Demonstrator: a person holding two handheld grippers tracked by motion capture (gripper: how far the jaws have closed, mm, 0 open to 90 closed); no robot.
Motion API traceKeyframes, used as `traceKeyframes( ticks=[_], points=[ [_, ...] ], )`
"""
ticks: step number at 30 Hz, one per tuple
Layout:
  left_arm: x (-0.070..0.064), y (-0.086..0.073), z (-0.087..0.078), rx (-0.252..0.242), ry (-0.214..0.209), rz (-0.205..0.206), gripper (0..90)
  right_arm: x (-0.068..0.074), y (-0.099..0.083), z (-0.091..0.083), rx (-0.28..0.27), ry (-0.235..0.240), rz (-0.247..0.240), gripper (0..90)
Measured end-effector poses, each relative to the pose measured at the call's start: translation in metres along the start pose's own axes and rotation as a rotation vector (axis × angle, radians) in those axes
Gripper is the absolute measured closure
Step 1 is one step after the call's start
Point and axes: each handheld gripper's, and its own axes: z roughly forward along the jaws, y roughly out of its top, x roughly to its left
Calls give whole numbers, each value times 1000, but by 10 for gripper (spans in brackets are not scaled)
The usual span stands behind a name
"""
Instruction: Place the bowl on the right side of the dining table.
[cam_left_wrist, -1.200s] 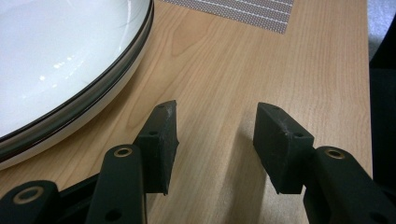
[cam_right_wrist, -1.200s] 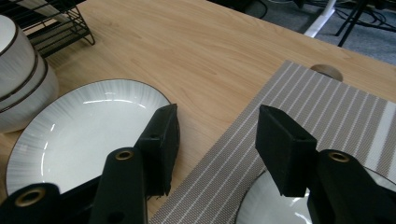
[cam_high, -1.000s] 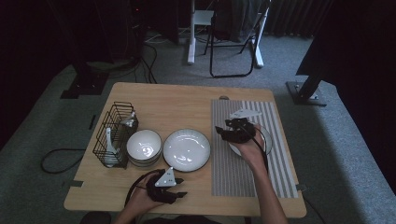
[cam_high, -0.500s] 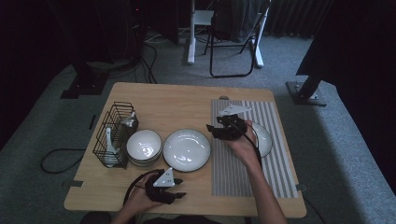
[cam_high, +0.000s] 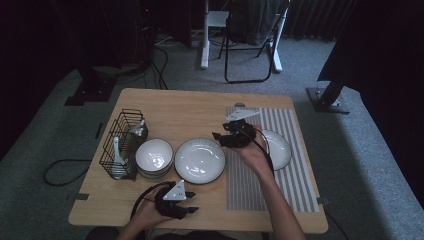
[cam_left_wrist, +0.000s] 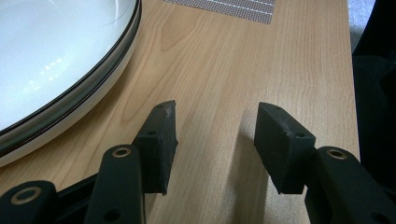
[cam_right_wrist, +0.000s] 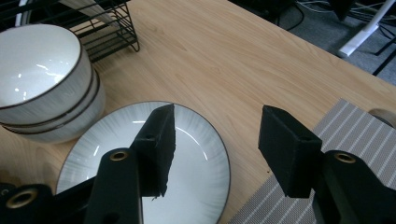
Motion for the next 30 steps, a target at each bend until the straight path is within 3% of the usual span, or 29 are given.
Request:
traceKeyframes(
  ticks=[24,30],
  points=[
    [0,-2,-1,0,-15,9,459,22,25,24,19,64,-49,449],
    [0,-3,-2,1,-21,20,453,26,31,30,22,79,-29,429]
  ],
)
